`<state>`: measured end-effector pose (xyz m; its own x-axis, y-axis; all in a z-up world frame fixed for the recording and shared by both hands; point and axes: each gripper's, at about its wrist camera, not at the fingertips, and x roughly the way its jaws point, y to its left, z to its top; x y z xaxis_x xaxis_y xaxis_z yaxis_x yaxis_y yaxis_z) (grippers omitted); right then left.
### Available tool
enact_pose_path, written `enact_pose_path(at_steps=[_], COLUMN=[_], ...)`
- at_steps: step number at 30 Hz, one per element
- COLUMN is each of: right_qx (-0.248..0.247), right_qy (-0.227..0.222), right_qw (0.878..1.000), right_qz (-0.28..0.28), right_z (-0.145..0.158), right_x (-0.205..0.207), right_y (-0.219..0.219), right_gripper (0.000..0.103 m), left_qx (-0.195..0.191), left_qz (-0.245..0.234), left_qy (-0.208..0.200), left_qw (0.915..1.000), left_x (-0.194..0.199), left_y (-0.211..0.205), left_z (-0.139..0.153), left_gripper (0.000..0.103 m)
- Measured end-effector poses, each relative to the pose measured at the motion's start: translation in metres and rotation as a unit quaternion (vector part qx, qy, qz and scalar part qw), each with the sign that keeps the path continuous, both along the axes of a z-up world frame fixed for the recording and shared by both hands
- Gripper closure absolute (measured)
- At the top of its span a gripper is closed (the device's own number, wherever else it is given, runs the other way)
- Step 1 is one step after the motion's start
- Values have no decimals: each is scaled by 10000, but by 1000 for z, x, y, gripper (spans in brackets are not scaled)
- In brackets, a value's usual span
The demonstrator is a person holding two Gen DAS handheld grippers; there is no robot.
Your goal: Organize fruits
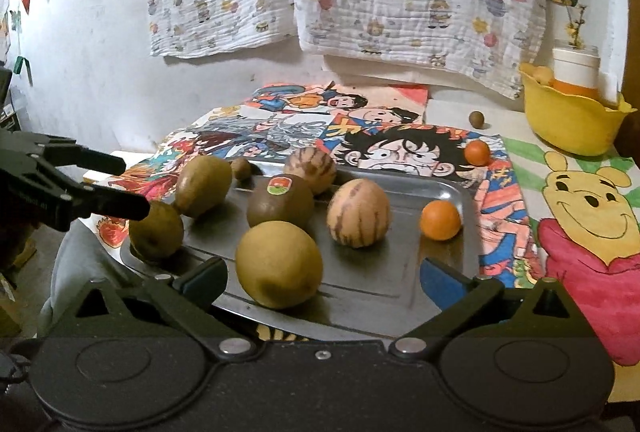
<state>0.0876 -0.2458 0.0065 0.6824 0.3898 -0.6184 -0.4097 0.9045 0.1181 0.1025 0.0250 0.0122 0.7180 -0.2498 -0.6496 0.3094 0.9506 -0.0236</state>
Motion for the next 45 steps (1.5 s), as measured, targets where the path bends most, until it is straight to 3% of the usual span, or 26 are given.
enact_pose_path(at_steps=[12,29,45], right_qx=[0,126,518], right_qy=[-31,-205,-566], right_qw=[9999,9995,9937], right_qz=[120,-202,-813], right_z=[4,4,3], right_x=[31,100,95], right_y=[25,17,-20], right_gripper=[1,1,1], left_qx=[-11,48,-343], left_qz=[241,358,536], left_qy=[76,150,74], left_qw=[9997,9992,9979], left_x=[16,106,135], left_y=[30,27,30], left_z=[2,4,1], left_gripper=[1,1,1])
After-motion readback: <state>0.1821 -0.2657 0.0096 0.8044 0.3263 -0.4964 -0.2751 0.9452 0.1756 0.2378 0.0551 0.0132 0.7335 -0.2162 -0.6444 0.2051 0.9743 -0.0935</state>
